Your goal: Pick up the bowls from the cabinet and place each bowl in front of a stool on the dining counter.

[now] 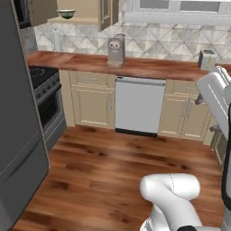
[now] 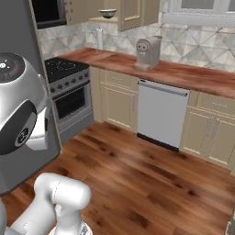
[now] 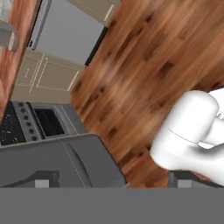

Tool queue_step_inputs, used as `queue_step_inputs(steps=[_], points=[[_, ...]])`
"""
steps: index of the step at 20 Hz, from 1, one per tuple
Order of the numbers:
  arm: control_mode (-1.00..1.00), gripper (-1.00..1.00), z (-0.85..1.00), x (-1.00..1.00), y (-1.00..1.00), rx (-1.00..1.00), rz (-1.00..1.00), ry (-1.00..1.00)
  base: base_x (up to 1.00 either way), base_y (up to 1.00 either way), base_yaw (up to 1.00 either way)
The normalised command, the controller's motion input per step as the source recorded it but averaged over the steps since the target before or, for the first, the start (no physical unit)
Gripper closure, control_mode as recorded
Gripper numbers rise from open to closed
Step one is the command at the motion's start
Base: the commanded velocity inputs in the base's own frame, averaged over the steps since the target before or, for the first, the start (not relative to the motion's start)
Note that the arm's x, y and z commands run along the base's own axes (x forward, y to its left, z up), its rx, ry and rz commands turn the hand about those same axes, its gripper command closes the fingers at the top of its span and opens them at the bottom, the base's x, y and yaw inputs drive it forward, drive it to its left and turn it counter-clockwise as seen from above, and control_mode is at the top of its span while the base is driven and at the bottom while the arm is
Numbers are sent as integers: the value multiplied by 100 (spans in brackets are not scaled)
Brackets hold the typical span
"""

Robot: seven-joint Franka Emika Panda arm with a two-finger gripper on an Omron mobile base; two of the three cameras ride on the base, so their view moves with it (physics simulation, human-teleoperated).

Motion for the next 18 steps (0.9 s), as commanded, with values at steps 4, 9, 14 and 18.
queue_step_inputs(steps=[4, 9, 14, 18], points=[[100, -100, 0, 0, 0, 0, 0, 0, 100, -15, 2], [100, -100, 0, 0, 0, 0, 0, 0, 100, -15, 18], [100, -100, 0, 0, 0, 0, 0, 0, 100, 0, 45], [100, -100, 0, 0, 0, 0, 0, 0, 100, 0, 51]])
